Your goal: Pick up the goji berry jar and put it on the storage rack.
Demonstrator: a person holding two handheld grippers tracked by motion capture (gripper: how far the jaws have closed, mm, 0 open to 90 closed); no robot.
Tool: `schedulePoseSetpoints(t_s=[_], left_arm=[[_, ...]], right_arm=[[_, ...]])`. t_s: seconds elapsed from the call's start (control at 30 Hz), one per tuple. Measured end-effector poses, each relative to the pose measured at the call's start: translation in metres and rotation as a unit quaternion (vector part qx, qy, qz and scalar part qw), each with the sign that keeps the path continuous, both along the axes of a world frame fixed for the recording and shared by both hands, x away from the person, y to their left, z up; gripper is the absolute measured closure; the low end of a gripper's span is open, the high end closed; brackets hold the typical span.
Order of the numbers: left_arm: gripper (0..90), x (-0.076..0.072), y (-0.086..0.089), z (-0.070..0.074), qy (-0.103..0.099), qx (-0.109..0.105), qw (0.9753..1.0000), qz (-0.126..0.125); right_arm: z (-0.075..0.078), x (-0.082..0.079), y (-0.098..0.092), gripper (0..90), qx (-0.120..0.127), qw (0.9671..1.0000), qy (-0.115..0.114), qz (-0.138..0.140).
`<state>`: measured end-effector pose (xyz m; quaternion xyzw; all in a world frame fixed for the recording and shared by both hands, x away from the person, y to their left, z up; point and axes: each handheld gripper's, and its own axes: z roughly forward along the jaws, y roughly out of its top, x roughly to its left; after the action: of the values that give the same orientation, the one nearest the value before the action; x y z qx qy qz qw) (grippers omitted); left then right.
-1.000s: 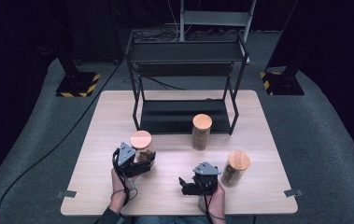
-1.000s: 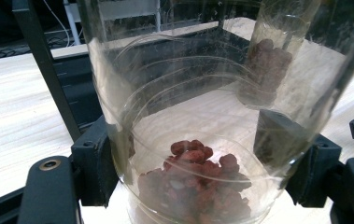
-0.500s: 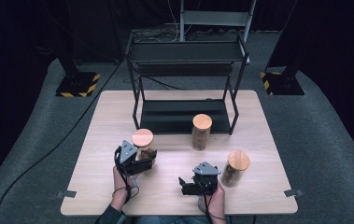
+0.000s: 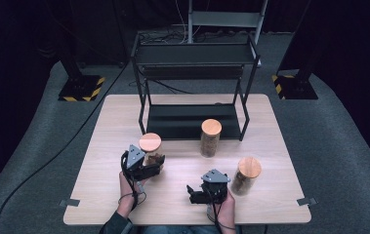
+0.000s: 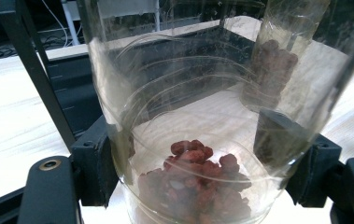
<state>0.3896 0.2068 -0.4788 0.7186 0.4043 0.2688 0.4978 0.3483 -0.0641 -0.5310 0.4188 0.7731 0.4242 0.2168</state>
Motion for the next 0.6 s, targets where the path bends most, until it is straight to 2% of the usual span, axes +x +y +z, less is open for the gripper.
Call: schedulePoseSetpoints(t_s=[0.6], left_arm=[[24.6,0.0096,-0.0057,0.0021,0.0,0.002,1.0,-0.004]], right_arm=[[-0.0001,0.0003,0.0003,0.9,-0.002,1.0,0.001,0.0]])
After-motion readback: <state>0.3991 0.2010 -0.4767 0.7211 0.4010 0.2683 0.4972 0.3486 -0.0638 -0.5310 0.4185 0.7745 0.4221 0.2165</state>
